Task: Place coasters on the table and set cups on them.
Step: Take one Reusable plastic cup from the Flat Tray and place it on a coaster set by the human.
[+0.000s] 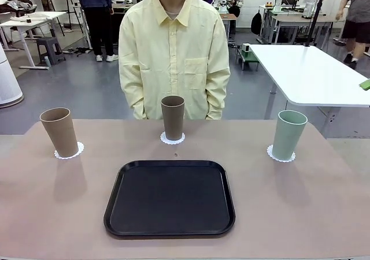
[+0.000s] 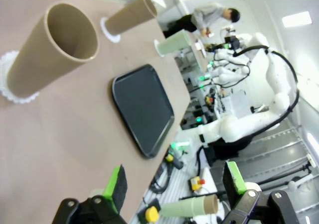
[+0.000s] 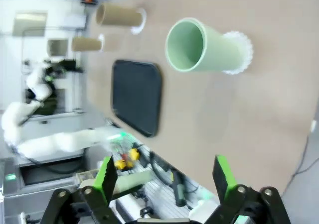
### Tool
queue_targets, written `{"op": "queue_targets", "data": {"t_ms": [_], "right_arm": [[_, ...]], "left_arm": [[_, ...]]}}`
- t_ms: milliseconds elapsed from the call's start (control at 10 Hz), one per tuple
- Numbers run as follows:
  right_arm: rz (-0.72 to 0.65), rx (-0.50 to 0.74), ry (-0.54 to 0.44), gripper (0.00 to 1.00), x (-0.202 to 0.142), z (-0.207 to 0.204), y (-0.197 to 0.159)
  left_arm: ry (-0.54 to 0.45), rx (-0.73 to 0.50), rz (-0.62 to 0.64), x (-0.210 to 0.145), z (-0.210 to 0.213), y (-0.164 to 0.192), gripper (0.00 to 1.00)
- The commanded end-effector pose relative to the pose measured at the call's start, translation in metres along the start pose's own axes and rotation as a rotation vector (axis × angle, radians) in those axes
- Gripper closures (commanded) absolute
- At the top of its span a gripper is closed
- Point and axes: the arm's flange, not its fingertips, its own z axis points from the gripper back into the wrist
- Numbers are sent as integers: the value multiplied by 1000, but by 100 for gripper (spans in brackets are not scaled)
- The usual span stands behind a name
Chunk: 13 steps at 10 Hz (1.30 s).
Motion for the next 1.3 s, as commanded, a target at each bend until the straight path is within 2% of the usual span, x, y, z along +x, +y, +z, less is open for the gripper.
{"op": "queue_targets", "data": {"t_ms": [0, 200, 500, 600, 1000, 1100, 1200], "right_arm": [[12, 134, -3, 0, -6, 20, -25], [25, 219, -37, 0, -32, 33, -51], [56, 248, 15, 0, -65, 36, -77], [58, 264, 2, 0, -73, 36, -85], [88, 344, -46, 0, -76, 20, -107], [107, 348, -60, 0, -71, 17, -105], [52, 304, -30, 0, -77, 24, -105]], "left_arm": [[1, -5, -8, -1, 1, -2, 0], [1, -5, -8, -1, 1, -2, 0], [1, -5, -8, -1, 1, -2, 0], [1, -5, -8, -1, 1, -2, 0], [1, -5, -8, -1, 1, -2, 0], [1, -5, -8, -1, 1, -2, 0], [1, -5, -8, -1, 1, -2, 0]]}}
